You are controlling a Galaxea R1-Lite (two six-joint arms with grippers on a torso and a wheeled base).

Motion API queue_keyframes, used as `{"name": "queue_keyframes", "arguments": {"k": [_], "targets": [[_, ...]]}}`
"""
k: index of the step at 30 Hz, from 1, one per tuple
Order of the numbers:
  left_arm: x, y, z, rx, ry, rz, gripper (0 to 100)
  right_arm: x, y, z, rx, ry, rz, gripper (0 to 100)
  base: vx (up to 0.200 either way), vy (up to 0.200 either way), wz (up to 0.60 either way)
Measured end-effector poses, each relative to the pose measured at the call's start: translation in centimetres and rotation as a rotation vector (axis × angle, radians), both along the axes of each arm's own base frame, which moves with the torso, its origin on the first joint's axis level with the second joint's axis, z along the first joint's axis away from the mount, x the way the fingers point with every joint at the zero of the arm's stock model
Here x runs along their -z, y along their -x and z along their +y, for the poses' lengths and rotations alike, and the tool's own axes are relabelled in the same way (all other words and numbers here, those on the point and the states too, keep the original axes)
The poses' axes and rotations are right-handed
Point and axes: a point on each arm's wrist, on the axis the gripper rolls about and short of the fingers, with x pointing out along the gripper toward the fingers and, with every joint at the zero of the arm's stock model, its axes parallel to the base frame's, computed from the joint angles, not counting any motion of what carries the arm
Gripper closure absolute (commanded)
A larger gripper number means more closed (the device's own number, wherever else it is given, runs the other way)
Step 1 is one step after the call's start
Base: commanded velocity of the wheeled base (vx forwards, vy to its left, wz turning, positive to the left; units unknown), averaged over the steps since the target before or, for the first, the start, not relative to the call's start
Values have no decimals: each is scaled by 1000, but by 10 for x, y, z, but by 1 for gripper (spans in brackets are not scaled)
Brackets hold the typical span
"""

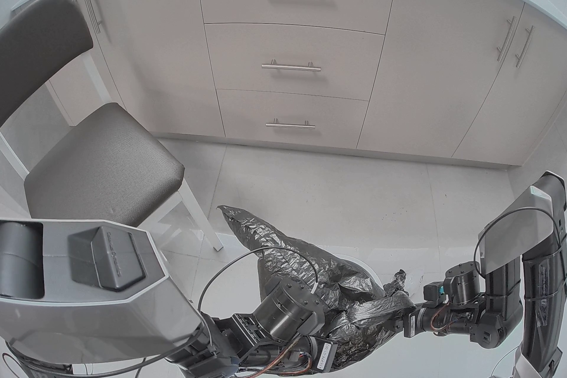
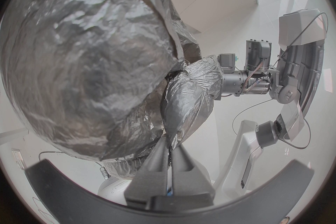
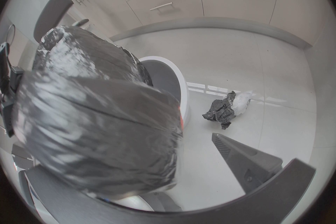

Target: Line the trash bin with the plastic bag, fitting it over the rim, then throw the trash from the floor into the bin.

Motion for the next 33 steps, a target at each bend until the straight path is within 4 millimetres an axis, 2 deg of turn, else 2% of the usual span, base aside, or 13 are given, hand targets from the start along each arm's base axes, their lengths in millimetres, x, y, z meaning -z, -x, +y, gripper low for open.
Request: {"name": "queue_keyframes", "arguments": {"k": [4, 15, 22, 27, 33], "targets": [[0, 1, 1, -1, 13, -7, 100, -16, 2, -1, -19, -40, -41, 0, 0, 0, 0], [1, 2, 3, 1, 34, -20, 100, -98, 11, 6, -85, -174, -322, 0, 0, 0, 0], [1, 1, 2, 1, 57, -34, 100, -124, 10, 17, -130, -179, -299, 0, 0, 0, 0], [3, 1, 1, 1, 61, -36, 100, -152, -1, 26, -140, -222, -376, 0, 0, 0, 0], [5, 1, 1, 1, 58, -34, 100, -180, -28, 40, -115, -313, -450, 0, 0, 0, 0]]}}
